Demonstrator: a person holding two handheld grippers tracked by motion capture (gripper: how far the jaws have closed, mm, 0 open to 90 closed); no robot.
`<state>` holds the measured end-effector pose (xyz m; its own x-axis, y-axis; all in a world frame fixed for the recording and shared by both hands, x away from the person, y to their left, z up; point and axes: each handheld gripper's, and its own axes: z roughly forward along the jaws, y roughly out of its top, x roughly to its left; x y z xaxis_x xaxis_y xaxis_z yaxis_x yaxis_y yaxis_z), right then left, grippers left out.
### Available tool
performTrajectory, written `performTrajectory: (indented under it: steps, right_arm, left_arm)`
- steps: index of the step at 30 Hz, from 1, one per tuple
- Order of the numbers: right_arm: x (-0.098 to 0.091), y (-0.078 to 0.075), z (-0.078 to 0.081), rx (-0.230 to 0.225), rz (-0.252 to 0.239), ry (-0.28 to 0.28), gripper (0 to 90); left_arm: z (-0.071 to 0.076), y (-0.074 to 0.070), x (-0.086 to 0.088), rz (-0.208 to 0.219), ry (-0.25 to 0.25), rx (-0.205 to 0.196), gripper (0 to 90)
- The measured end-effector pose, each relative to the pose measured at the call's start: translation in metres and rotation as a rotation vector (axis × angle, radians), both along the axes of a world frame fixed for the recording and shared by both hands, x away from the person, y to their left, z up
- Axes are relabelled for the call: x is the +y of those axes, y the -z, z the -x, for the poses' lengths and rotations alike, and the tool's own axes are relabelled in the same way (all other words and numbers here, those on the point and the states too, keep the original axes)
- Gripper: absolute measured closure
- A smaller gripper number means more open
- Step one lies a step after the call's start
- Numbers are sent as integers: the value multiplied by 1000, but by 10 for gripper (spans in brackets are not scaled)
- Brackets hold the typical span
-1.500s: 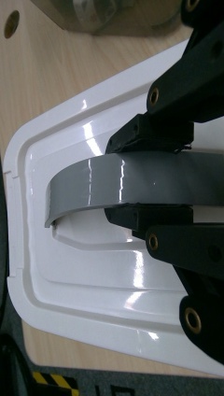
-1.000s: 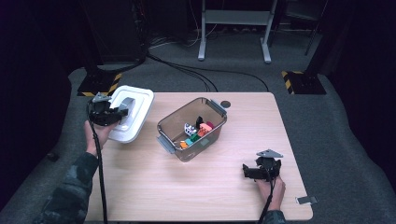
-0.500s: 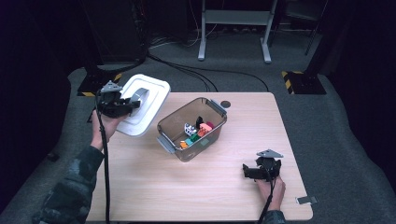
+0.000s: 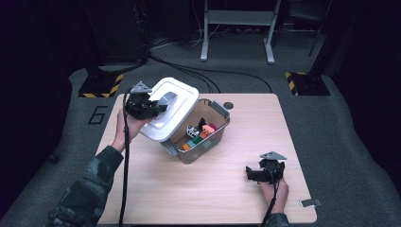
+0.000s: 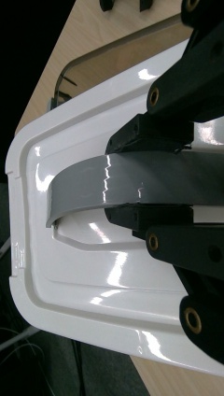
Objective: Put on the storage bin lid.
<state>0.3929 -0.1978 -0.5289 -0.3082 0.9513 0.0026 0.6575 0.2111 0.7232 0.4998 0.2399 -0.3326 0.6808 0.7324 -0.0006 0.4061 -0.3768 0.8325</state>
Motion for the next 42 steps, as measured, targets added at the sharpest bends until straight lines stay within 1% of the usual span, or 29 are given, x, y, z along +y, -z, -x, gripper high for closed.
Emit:
performTrajectory:
  steps: [1,2,3,5,6,7,8,9,10,12,13,14,16,18,19,20,21,23,24,26,27,30,31,34,35,37,39,42]
  right_arm:
    - [0,0,0,0,0,0,22]
    - [0,0,0,0,0,0,22]
    - [0,0,0,0,0,0,22]
    - [0,0,0,-1,0,-1,22]
    - [0,0,0,-2,1,-2,22]
    - [0,0,0,-2,1,-1,22]
    - [0,0,0,-2,1,-1,22]
    - [0,0,0,-1,0,-1,22]
    - [0,0,0,-1,0,-1,22]
    - [0,0,0,0,0,0,23]
    - [0,0,0,0,0,-1,23]
    - [0,0,0,0,0,-1,23]
    - [0,0,0,0,3,-5,23]
    - [0,0,0,0,3,-5,22]
    - [0,0,0,0,3,-5,22]
    - [0,0,0,0,3,-5,22]
    - [0,0,0,0,2,-5,22]
    - [0,0,0,0,2,-5,23]
    - [0,0,0,0,2,-5,23]
    - [0,0,0,1,3,-5,23]
    - [0,0,0,0,2,-5,22]
    - [0,0,0,0,3,-5,22]
    - [0,0,0,0,3,-6,22]
    - [0,0,0,0,2,-6,22]
    - [0,0,0,0,2,-6,22]
    - [0,0,0,0,2,-6,22]
    - [0,0,0,0,2,-6,22]
    - [0,0,0,1,2,-7,22]
  left_arm:
    - [0,1,-4,5,5,1,677]
    - [-1,2,-12,7,19,8,677]
    - [-1,2,-12,7,19,8,676]
    - [-2,4,-20,5,37,15,676]
    - [-3,6,-28,-5,54,21,677]
    - [-3,7,-32,-5,59,27,677]
    - [-3,7,-32,-5,59,27,676]
    - [-4,9,-39,-17,82,29,676]
    - [-4,9,-39,-17,82,29,676]
    - [-4,13,-47,-19,98,40,676]
    - [-5,16,-54,-34,119,50,677]
    - [-5,16,-54,-34,119,50,676]
    - [-5,21,-60,-39,138,63,676]
    - [-7,25,-66,-47,170,72,676]
    - [-8,28,-70,-52,187,83,676]
    - [-8,28,-70,-52,187,83,676]
    - [-9,29,-73,-58,206,81,676]
    - [-9,32,-77,-66,227,86,676]
    - [-9,32,-77,-66,227,86,676]
    - [-10,34,-79,-76,234,93,676]
    - [-11,36,-80,-89,245,106,676]
    - [-13,38,-81,-93,253,106,676]
    - [-14,40,-81,-87,262,118,676]
    - [-16,41,-81,-83,265,125,675]
    - [-16,42,-82,-85,265,132,675]
    - [-18,44,-84,-94,264,130,674]
    - [-19,46,-85,-88,256,149,673]
    - [-19,48,-84,-83,258,150,667]
